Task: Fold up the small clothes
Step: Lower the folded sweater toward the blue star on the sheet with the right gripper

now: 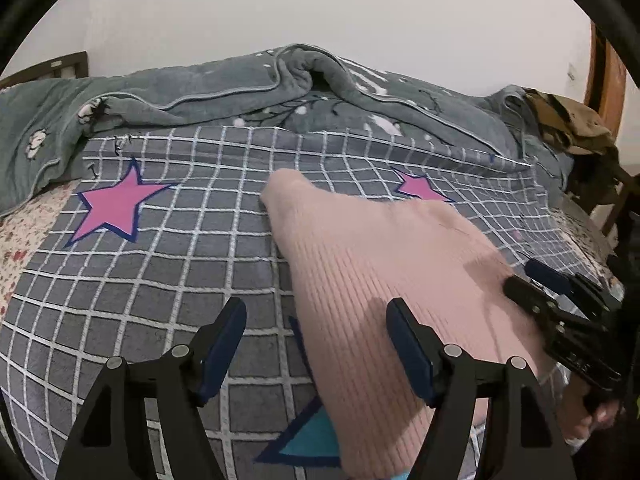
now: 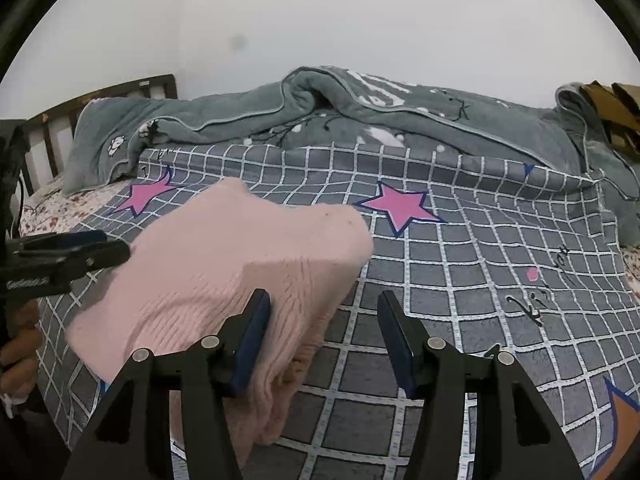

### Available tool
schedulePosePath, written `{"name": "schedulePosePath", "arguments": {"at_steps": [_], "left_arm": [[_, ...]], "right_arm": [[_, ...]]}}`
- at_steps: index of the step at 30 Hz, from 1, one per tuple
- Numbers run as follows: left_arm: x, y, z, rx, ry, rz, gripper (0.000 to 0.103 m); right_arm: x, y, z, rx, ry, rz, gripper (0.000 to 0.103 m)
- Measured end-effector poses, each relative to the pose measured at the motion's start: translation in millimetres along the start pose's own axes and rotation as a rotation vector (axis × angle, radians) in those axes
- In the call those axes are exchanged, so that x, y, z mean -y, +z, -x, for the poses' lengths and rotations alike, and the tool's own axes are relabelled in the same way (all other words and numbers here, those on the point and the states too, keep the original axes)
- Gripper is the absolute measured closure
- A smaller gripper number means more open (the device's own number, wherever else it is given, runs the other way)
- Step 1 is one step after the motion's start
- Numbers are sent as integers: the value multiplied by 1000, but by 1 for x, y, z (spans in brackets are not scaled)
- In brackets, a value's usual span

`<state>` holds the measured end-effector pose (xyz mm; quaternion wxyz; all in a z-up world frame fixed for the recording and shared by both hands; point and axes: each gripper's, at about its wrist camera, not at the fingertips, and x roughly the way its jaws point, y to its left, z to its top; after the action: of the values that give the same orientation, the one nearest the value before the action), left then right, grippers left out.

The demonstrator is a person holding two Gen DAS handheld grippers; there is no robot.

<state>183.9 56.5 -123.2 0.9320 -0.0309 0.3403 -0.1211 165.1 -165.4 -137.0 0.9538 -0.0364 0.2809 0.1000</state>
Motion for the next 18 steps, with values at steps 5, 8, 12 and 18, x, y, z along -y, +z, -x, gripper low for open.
{"name": "schedulePosePath", "arguments": {"at_steps": [5, 8, 12, 18], "left_arm": [[1, -9, 3, -11, -24, -21, 31], [1, -14, 6, -1, -19, -37, 30], [-1, -18, 19, 47, -42, -20, 31], [10, -19, 19, 48, -28, -68, 31]], "right_arm": [[-4, -4, -10, -32, -36, 33, 51], [3, -3, -12, -42, -10, -6, 51], [6, -1, -6, -23, 22, -33, 51], [14, 0, 6, 7, 36, -100, 51]]}}
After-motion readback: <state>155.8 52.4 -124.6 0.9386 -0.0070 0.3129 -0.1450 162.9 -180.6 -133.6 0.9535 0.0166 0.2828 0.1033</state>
